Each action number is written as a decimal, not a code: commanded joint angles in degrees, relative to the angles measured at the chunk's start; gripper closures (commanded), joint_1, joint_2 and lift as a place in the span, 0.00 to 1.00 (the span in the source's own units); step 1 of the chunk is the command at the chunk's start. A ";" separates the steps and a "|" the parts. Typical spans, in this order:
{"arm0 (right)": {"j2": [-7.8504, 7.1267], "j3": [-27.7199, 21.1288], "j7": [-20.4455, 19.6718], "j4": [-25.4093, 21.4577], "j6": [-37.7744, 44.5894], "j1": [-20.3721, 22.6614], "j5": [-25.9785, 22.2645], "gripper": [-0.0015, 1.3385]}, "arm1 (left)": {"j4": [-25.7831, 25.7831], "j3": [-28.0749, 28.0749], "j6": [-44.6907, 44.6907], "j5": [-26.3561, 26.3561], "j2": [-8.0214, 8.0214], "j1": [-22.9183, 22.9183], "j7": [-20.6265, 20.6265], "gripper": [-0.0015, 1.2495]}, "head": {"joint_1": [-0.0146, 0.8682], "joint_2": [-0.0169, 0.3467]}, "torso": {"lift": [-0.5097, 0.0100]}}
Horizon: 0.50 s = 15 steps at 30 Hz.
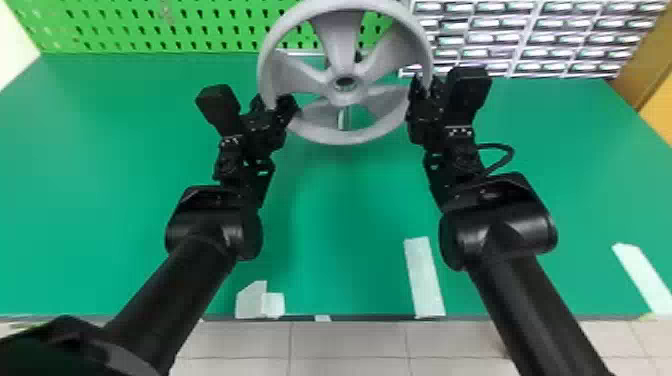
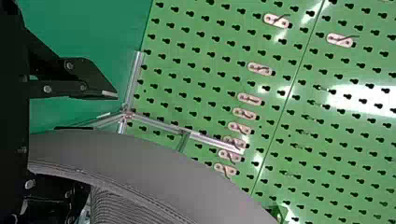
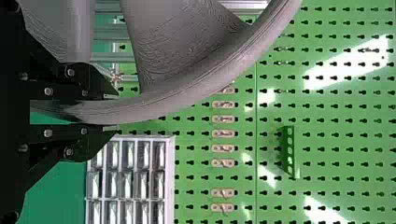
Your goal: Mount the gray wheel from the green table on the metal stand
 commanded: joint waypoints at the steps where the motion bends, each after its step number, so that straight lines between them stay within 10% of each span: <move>1: -0.16 -0.06 -1.47 0.52 0.02 -0.41 0.14 0.99 | 0.69 0.21 -0.04 -0.37 0.02 -0.48 0.01 0.73 | 1.00 0.19 | 0.79; 15: -0.25 -0.06 -1.47 1.31 0.11 -1.64 0.31 0.99 | 1.39 0.39 -0.39 -0.81 -0.07 -1.27 0.01 0.73 | 1.00 0.19 | 0.79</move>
